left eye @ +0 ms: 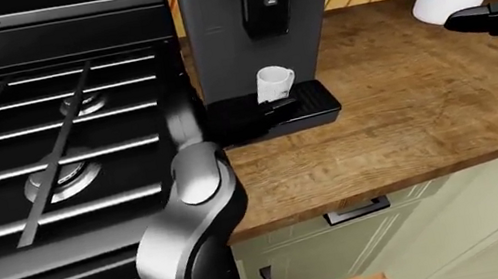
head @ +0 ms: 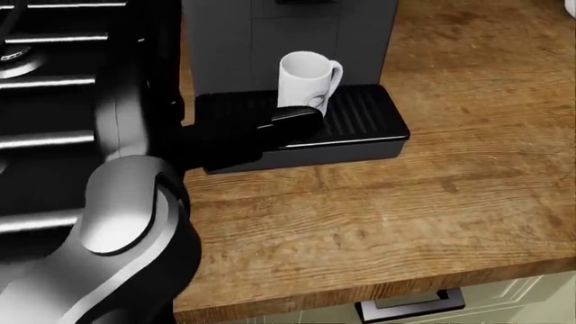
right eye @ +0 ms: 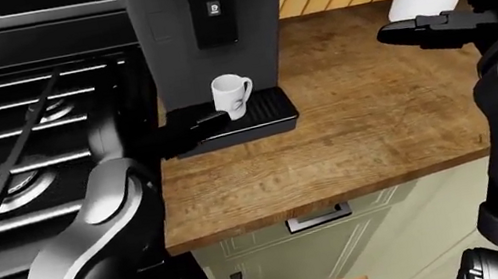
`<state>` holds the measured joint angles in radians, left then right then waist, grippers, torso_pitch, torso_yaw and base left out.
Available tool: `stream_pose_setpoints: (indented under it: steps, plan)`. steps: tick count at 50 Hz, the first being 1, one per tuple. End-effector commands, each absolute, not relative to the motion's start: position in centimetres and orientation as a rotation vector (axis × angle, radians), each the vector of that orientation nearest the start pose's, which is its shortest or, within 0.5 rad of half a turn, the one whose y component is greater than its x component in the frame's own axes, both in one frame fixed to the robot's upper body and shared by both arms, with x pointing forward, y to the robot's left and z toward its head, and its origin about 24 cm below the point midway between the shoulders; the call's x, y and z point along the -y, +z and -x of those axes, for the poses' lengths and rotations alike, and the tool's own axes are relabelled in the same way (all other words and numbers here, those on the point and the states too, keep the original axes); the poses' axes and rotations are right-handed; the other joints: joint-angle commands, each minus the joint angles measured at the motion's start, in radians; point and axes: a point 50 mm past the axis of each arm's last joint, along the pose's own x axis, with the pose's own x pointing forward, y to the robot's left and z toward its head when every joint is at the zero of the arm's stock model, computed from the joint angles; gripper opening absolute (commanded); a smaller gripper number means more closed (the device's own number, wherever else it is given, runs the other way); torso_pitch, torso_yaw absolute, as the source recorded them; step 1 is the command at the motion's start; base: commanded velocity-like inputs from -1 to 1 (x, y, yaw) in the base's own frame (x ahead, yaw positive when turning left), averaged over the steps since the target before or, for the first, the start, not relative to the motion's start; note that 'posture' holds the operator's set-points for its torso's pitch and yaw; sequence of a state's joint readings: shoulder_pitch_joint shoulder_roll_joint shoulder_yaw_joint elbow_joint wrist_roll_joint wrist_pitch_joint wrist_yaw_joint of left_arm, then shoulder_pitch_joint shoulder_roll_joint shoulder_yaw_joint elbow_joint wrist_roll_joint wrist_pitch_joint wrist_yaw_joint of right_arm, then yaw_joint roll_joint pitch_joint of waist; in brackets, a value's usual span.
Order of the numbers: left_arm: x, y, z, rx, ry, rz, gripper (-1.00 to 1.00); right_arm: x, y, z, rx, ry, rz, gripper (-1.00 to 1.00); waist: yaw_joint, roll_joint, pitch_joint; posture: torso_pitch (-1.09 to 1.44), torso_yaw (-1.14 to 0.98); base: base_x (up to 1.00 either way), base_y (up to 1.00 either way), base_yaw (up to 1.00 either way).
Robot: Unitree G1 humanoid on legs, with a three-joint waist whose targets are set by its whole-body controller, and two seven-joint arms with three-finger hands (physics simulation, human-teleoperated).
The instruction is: Pick the mug from under the coffee machine dispenser and place it on the counter.
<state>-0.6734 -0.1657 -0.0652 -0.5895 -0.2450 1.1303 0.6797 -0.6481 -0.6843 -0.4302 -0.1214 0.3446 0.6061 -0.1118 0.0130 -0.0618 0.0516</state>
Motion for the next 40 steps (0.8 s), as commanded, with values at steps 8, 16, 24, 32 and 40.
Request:
stream_pose_setpoints:
  steps: [8,16,24,32,40]
  plan:
    - [-6.1,24.4,-26.5,0.099,0.096,0.194,1.0,30.7,30.8,-27.9,0.455,-0.414,0.131,1.0,0.002,-0.015,-0.023,0.0,0.0,0.0,0.0,0.0]
    - [-5.3,24.2,-26.7,0.088,0.089,0.197,1.0,30.8,30.8,-27.9,0.455,-0.416,0.129,1.0,0.003,-0.021,-0.023,0.0,0.0,0.0,0.0,0.0]
    - [-4.5,23.5,-26.7,0.073,0.073,0.19,1.0,30.8,30.8,-27.9,0.454,-0.418,0.129,1.0,0.004,-0.025,-0.025,0.0,0.0,0.0,0.0,0.0]
    - [-3.9,23.2,-27.0,0.067,0.062,0.191,1.0,30.8,30.8,-27.9,0.454,-0.417,0.129,1.0,0.006,-0.029,-0.025,0.0,0.0,0.0,0.0,0.0]
    - [-3.0,23.3,-27.2,0.071,0.037,0.192,1.0,30.9,30.8,-27.9,0.453,-0.418,0.129,1.0,0.008,-0.034,-0.026,0.0,0.0,0.0,0.0,0.0]
